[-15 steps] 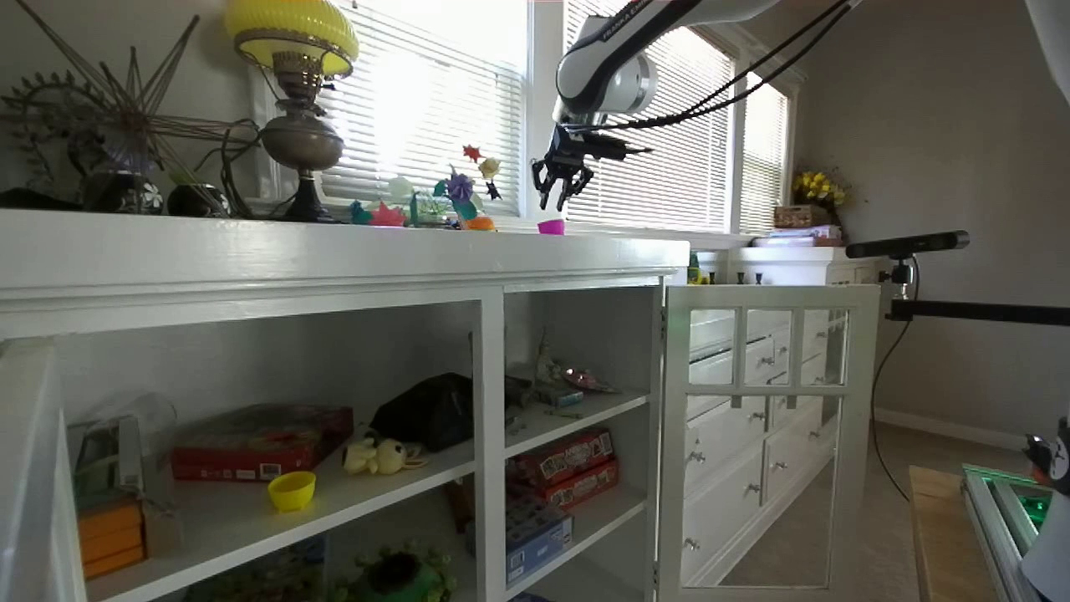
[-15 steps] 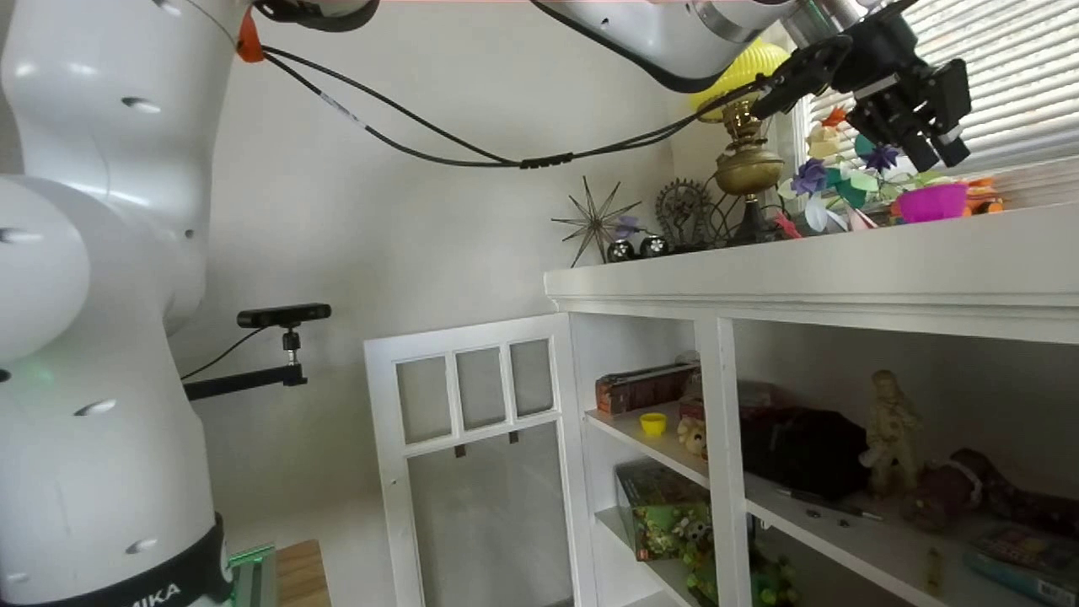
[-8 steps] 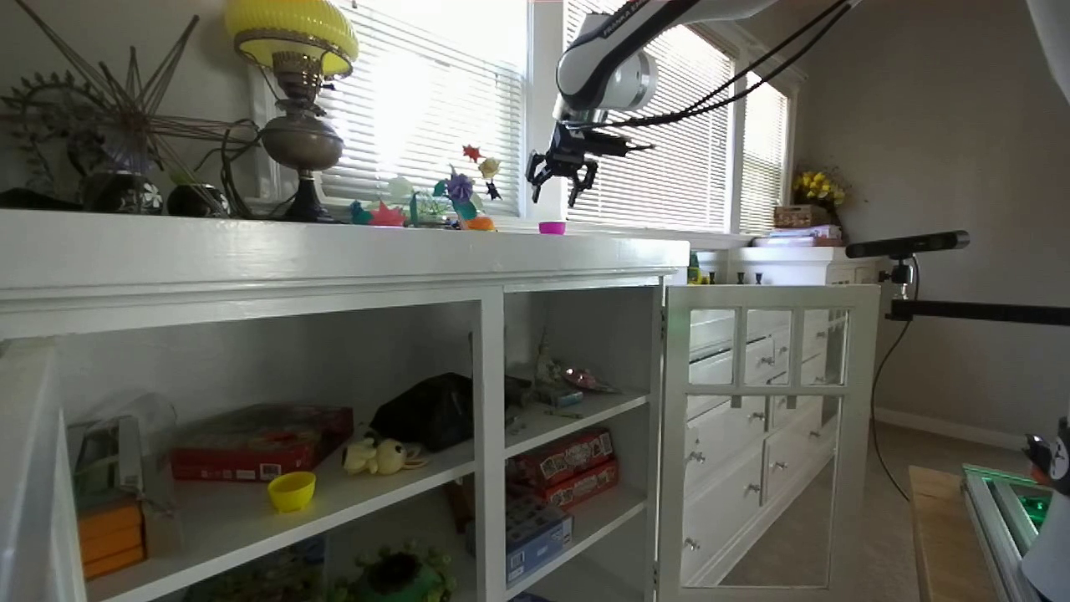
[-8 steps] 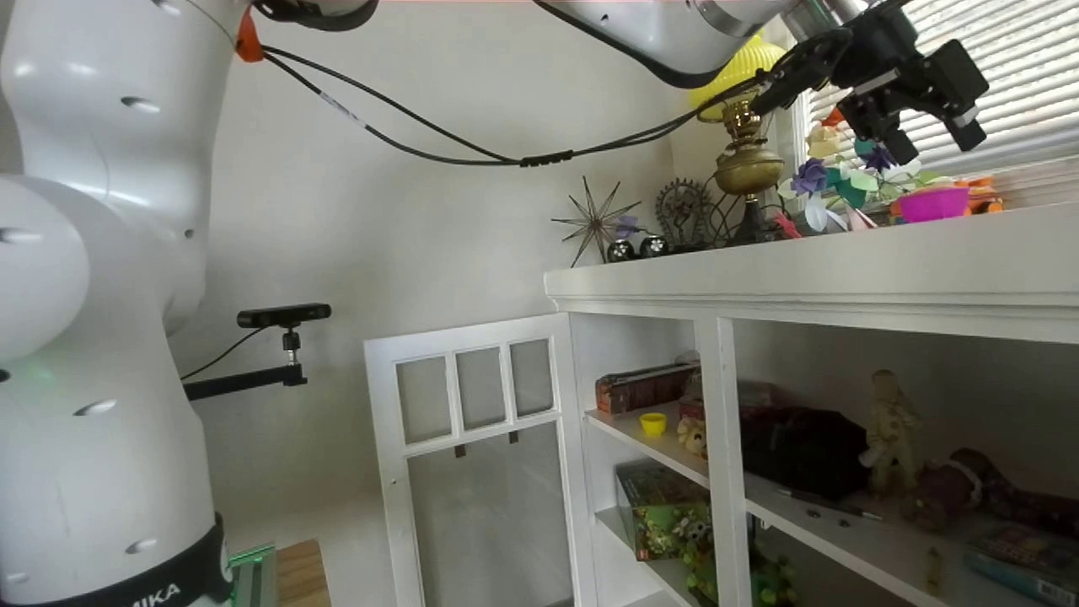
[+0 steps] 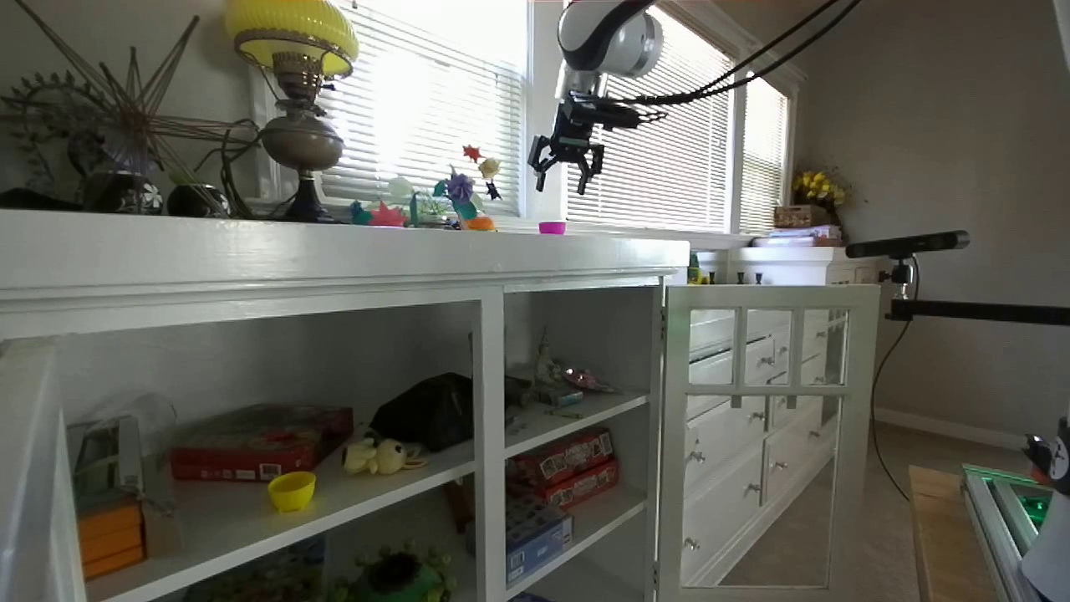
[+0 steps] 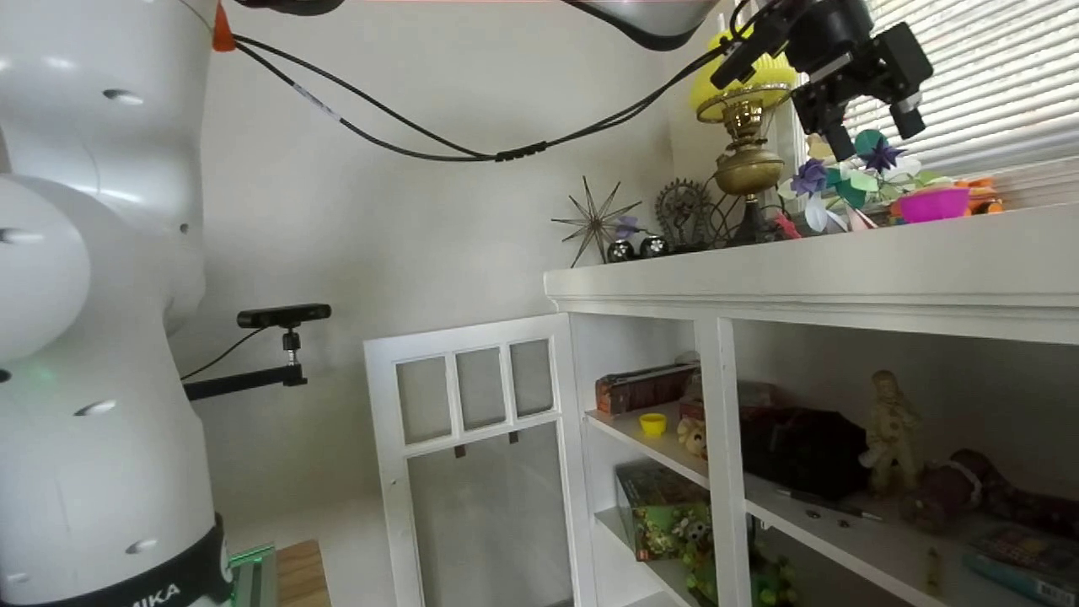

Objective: Place one shiny object in the pink bowl.

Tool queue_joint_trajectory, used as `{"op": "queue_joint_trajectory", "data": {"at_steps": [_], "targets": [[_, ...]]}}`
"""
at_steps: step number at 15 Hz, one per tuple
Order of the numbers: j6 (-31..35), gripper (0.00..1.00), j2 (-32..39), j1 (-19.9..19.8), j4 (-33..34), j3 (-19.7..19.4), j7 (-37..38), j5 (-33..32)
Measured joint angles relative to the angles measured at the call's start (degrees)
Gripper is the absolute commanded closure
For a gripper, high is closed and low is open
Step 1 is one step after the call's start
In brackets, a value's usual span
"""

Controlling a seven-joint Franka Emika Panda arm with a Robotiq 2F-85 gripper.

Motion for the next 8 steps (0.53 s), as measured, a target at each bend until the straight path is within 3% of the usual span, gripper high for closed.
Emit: {"op": "queue_joint_trajectory", "data": {"at_steps": [4,8], "targets": [[-5.5,0.0,-4.5,0.1,-1.8,1.4,-4.9,0.6],[-7.4,0.0,-10.2,0.5,-8.3,2.9,-10.0,1.5]]}}
